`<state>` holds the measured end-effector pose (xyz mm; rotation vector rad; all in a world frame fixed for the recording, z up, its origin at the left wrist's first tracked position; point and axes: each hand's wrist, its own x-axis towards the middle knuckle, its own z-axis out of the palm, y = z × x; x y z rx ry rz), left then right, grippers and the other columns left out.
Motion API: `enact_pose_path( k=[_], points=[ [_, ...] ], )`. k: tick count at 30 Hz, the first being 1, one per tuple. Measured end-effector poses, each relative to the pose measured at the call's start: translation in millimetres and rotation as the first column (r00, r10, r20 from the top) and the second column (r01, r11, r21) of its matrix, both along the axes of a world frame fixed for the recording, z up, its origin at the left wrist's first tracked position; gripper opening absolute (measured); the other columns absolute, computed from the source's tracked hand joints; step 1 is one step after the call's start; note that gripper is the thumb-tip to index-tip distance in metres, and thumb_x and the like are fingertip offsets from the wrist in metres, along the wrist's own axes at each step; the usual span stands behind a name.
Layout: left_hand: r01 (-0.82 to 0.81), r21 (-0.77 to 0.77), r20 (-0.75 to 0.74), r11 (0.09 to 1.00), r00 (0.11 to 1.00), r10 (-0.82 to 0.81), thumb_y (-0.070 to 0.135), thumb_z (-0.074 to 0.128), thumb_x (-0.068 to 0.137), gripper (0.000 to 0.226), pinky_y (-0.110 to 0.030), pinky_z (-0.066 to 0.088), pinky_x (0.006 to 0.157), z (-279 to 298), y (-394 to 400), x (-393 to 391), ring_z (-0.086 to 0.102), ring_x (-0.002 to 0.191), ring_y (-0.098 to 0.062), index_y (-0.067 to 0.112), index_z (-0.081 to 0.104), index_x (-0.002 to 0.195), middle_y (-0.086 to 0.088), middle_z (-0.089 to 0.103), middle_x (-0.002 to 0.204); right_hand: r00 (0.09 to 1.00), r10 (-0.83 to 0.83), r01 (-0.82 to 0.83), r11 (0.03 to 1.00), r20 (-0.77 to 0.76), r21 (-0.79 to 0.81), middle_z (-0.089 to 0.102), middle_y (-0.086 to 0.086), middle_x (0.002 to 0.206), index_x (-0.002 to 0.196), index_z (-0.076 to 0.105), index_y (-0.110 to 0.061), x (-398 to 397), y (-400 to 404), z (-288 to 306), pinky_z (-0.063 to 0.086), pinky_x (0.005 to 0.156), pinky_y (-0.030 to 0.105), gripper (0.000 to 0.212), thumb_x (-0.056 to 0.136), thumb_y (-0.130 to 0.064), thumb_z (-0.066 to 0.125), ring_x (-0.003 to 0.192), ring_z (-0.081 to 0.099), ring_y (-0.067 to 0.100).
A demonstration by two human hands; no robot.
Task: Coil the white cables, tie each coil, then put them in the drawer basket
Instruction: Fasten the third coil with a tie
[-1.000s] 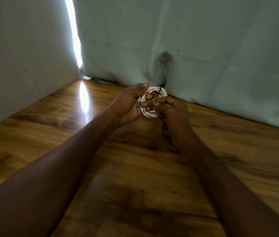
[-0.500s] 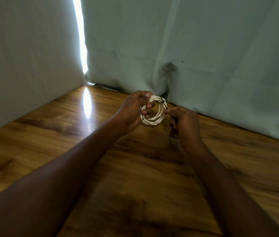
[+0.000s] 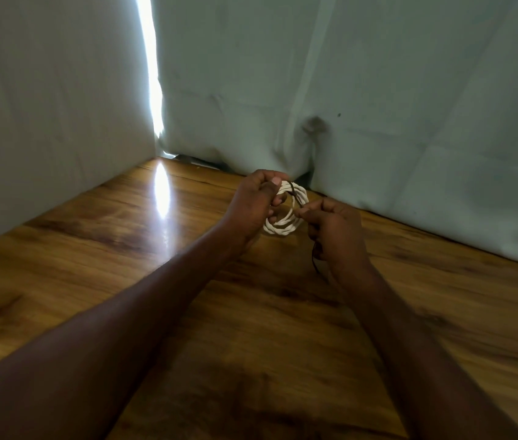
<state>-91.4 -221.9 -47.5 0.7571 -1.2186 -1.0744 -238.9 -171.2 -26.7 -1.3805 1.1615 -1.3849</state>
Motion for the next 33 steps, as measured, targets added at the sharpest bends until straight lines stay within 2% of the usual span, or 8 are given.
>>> enact_pose_path(
  k=[5,9,12,16,21,25,28,33],
  points=[
    [-0.152,-0.067,0.111,0.986,0.981,0.159,0.011,0.043,0.110,0.021,-0.025,0.040,0.050,0,3,-2,0.047,0.049,-0.001,0.014,0.063,0.108,0.011,0.056,0.061,0.974,-0.015,-0.026,0.984,-0.228,-0.176,0.062,-0.010,0.059,0.076,0.070,-0.013,4,6,2,0.037,0.056,0.024,0.013,0.089,-0.010,0.068,0.052,0.050,0.000],
    [-0.187,-0.126,0.131,0.974,0.970,0.203,0.009,0.042,0.109,0.021,-0.026,0.038,0.049,0,6,-3,0.045,0.051,-0.005,0.014,0.063,0.106,0.009,0.055,0.065,0.994,0.102,-0.100,0.994,0.048,-0.053,0.048,-0.012,0.043,0.096,0.066,0.006,2,15,18,0.029,0.037,0.015,0.009,0.097,0.000,0.059,0.035,0.039,0.000],
    [-0.227,-0.153,0.150,0.962,0.957,0.250,0.009,0.043,0.108,0.021,-0.024,0.040,0.051,2,8,-4,0.047,0.054,-0.004,0.013,0.064,0.107,0.007,0.056,0.071,0.990,0.120,-0.117,0.992,0.068,-0.043,0.049,-0.012,0.042,0.104,0.066,0.009,1,19,22,0.028,0.035,0.015,0.014,0.098,-0.001,0.058,0.033,0.038,0.000],
    [-0.197,-0.134,0.138,0.971,0.967,0.215,0.012,0.042,0.109,0.022,-0.027,0.041,0.052,2,7,-2,0.047,0.055,-0.004,0.013,0.064,0.110,0.009,0.056,0.069,0.992,0.121,-0.118,0.990,0.039,-0.075,0.050,-0.012,0.042,0.101,0.064,0.012,2,23,22,0.028,0.036,0.015,0.015,0.098,0.000,0.057,0.033,0.041,0.000],
    [-0.129,-0.278,0.279,0.952,0.938,0.208,0.012,0.046,0.108,0.020,-0.027,0.042,0.058,6,12,-4,0.049,0.062,-0.004,0.018,0.065,0.108,0.015,0.059,0.067,0.940,0.125,-0.104,0.991,0.317,-0.081,0.041,-0.005,0.044,0.084,0.065,-0.003,-7,16,24,0.023,0.036,0.018,0.017,0.098,-0.005,0.055,0.035,0.027,0.004],
    [0.001,-0.246,0.321,0.969,0.944,0.080,0.010,0.048,0.108,0.017,-0.022,0.041,0.056,13,20,-8,0.048,0.059,-0.003,0.013,0.065,0.109,0.011,0.057,0.065,0.931,0.040,-0.002,0.995,0.364,-0.103,0.039,-0.004,0.046,0.083,0.068,-0.006,-14,14,26,0.027,0.040,0.021,0.019,0.097,-0.012,0.058,0.041,0.030,0.008],
    [0.163,-0.073,0.271,0.984,0.953,-0.138,0.011,0.048,0.108,0.019,-0.027,0.038,0.052,18,26,-5,0.046,0.052,-0.010,0.007,0.066,0.111,-0.004,0.056,0.067,0.932,-0.068,0.110,0.989,0.356,-0.098,0.052,-0.001,0.055,0.078,0.069,-0.011,-20,10,28,0.028,0.046,0.024,0.022,0.097,-0.018,0.062,0.048,0.038,0.010],
    [0.289,0.025,0.347,0.957,0.895,-0.279,0.017,0.061,0.103,0.023,-0.025,0.046,0.059,19,29,-3,0.056,0.064,-0.008,0.005,0.062,0.124,-0.001,0.064,0.080,0.928,-0.286,0.327,0.932,0.238,-0.157,0.072,0.001,0.075,0.075,0.073,-0.020,-26,3,21,0.045,0.068,0.029,0.025,0.099,-0.028,0.067,0.065,0.057,0.008]
  ],
)
